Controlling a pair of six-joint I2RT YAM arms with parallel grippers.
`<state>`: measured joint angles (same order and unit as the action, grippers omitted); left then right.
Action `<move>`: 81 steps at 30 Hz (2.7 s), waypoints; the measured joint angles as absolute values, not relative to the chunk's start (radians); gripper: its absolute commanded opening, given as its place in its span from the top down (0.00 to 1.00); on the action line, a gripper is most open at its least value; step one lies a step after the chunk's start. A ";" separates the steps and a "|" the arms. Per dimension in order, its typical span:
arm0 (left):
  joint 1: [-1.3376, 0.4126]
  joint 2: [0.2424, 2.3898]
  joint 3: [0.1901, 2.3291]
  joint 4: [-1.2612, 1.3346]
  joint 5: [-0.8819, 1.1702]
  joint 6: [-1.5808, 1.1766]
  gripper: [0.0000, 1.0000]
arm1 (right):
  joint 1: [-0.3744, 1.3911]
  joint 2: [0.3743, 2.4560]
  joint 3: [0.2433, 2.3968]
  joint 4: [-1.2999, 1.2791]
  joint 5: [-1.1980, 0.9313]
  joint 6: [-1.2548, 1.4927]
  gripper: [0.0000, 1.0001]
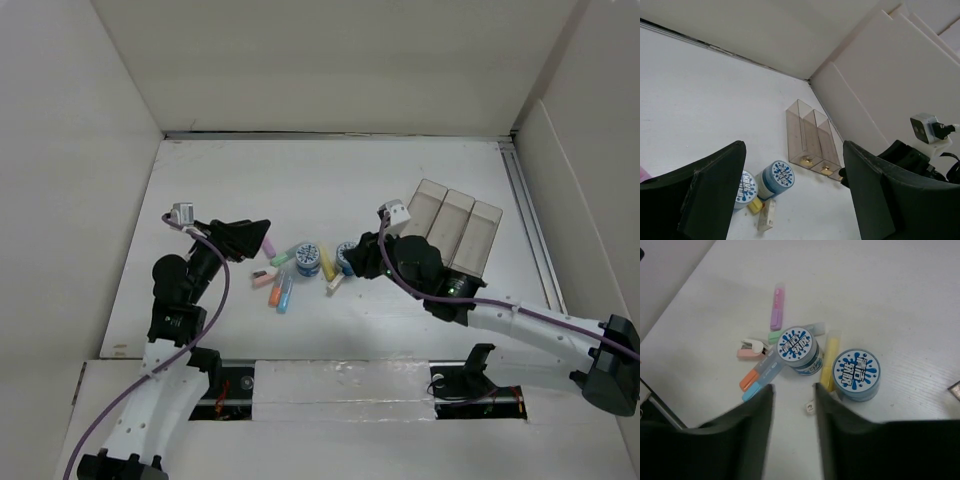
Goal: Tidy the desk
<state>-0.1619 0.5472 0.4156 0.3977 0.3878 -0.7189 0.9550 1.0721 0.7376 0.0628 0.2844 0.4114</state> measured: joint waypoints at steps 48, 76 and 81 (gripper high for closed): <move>-0.162 0.682 0.266 0.744 0.393 -0.769 0.48 | 0.801 1.617 1.002 -0.105 0.255 0.423 0.08; -0.162 0.662 0.266 0.744 0.408 -0.788 0.48 | 0.589 1.436 1.183 -0.186 0.394 0.430 0.44; -0.163 0.649 0.266 0.744 0.407 -0.791 0.48 | 0.385 1.362 1.155 -0.134 0.426 0.458 0.44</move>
